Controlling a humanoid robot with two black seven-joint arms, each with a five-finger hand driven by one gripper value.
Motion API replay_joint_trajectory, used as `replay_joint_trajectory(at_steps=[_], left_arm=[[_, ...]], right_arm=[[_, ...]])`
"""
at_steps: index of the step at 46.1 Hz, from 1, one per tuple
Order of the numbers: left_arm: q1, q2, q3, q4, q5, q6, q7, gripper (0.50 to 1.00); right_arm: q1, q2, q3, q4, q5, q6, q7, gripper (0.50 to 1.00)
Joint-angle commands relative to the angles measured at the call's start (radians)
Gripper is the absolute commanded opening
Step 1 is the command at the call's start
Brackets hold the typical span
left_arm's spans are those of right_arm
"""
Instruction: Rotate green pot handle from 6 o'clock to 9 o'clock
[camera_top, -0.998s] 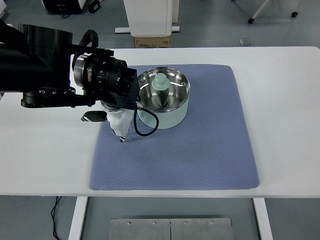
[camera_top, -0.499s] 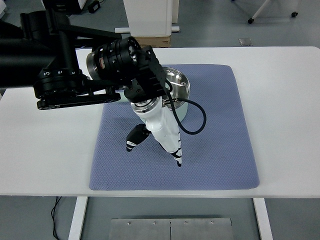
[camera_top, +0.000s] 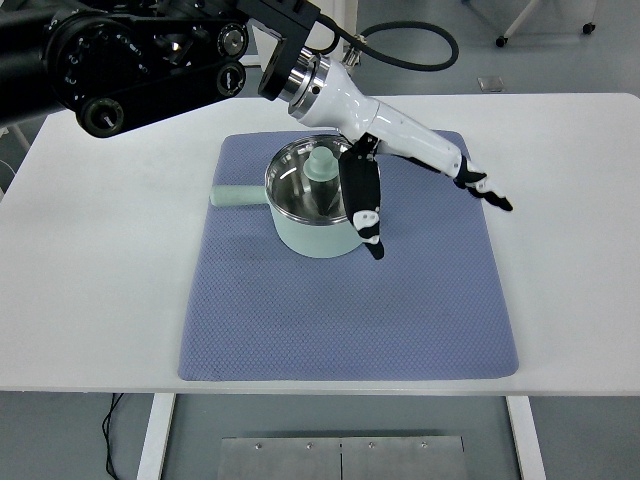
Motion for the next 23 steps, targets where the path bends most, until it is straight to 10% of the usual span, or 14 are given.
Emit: replay_joint_trajectory(at_steps=[1,23], left_arm=[[0.015,0.002,0.002,0.070,-0.193,0.000,0.031,1.000],[0.114,-0.020,0.034,0.469,-0.520,0.000,0.034,1.000]], right_arm=[[0.000,0.000,0.000,0.000,0.000,0.000,0.000,1.000],[0.000,0.000,0.000,0.000,0.000,0.000,0.000,1.000]])
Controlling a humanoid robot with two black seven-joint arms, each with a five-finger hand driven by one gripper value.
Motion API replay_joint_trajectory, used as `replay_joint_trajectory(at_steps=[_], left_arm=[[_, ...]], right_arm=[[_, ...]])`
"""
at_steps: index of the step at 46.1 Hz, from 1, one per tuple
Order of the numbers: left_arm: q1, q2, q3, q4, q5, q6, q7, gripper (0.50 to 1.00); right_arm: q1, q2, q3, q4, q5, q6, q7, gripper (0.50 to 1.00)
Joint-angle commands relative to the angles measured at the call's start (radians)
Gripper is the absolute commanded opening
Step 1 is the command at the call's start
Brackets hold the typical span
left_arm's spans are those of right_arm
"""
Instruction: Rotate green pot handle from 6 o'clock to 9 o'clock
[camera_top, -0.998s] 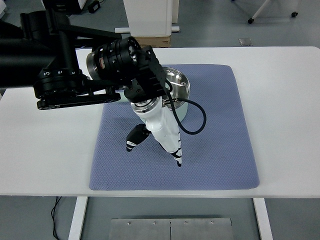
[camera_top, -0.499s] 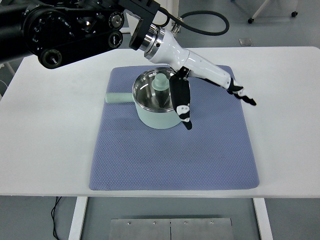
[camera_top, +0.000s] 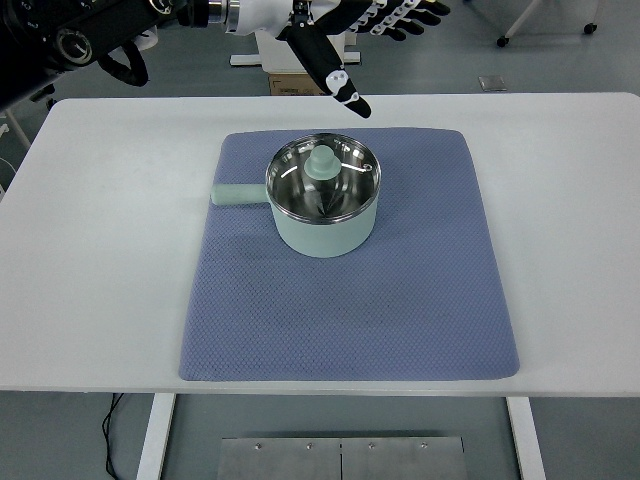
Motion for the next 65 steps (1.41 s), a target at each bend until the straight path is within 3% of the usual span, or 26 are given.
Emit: replay_joint_trajectory(at_steps=[1,23,38,45,54,65], left_arm=[[0.008,-0.006,0.009,0.060,-0.048,0.000,0.001,1.000],[0.046,-0.017,0.067,0.089,-0.086,0.000,0.006,1.000],[0.058,-0.024,0.069,0.164,-0.413,0.000,0.013,1.000],[0.084,-0.024,0.067,0.166,-0.486,0.003,0.102,1.000],[0.127,-0.021,0.067,0.164,-0.669,0.098,0.214,1.000],[0.180,-0.020,0.063,0.163,-0.828,0.204,0.240,1.000]], right_arm=[[0.000,0.000,0.000,0.000,0.000,0.000,0.000,1.000],[0.000,0.000,0.000,0.000,0.000,0.000,0.000,1.000],[0.000,0.000,0.000,0.000,0.000,0.000,0.000,1.000],[0.000,0.000,0.000,0.000,0.000,0.000,0.000,1.000],[0.000,0.000,0.000,0.000,0.000,0.000,0.000,1.000],[0.000,0.000,0.000,0.000,0.000,0.000,0.000,1.000]])
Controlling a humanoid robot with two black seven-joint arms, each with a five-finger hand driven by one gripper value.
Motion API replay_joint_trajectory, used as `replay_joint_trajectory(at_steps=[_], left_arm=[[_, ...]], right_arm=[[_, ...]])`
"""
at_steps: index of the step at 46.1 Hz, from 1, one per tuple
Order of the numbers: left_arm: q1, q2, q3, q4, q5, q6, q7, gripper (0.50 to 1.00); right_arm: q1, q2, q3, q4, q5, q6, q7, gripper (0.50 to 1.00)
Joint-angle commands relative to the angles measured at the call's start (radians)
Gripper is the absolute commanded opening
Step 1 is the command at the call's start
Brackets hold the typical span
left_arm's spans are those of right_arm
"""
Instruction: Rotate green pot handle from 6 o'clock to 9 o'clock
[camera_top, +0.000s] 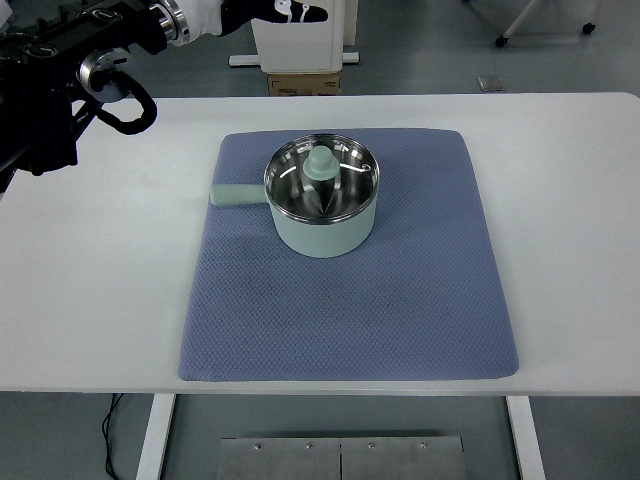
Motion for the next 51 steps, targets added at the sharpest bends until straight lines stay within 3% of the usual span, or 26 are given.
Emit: replay_joint_trajectory(at_steps=[1,16,51], left_arm=[[0.019,0.000,-0.002,-0.001,-0.059,0.033,0.001,1.000],[0.158,0.000,-0.030,-0.006,-0.240,0.158,0.002,1.000],[0.393,0.000,-0.323,-0.004,-0.251,0.190,0.001,1.000]], right_arm=[[0.000,0.000,0.000,0.000,0.000,0.000,0.000,1.000],[0.000,0.000,0.000,0.000,0.000,0.000,0.000,1.000],[0.000,0.000,0.000,0.000,0.000,0.000,0.000,1.000]])
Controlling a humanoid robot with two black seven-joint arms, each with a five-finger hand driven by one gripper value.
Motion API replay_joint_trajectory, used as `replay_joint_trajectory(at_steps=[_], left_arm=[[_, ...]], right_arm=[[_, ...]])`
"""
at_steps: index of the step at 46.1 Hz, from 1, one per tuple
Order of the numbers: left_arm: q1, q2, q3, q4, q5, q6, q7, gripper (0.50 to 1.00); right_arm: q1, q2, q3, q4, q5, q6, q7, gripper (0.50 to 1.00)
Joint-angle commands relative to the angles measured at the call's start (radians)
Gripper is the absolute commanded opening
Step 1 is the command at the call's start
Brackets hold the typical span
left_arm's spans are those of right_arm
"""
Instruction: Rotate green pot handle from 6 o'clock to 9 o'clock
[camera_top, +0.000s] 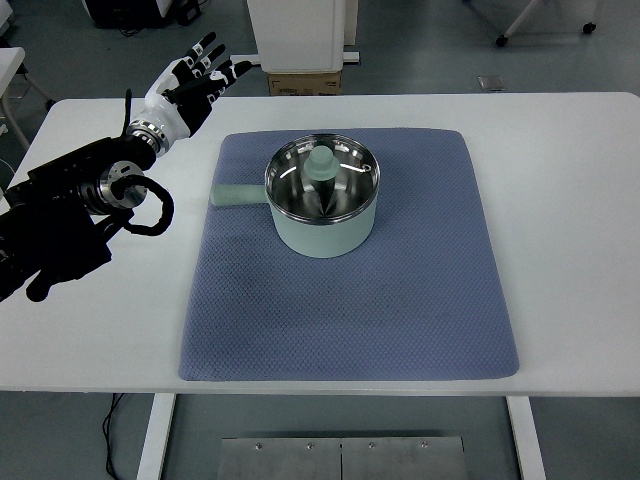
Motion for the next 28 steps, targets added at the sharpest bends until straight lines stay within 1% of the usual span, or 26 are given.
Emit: replay_joint_trajectory(at_steps=[1,9,28], left_arm=[[0.026,0.000,-0.022,0.000,0.001,0.000,-0.001,1.000],[0.066,0.000,-0.054,0.000,0.004,-0.002,-0.001,1.000],[0.079,0.000,-0.079,0.001,0.012,-0.006,-0.003,1.000]], right_arm=[[0.000,0.000,0.000,0.000,0.000,0.000,0.000,1.000],[0.000,0.000,0.000,0.000,0.000,0.000,0.000,1.000],[0.000,0.000,0.000,0.000,0.000,0.000,0.000,1.000]])
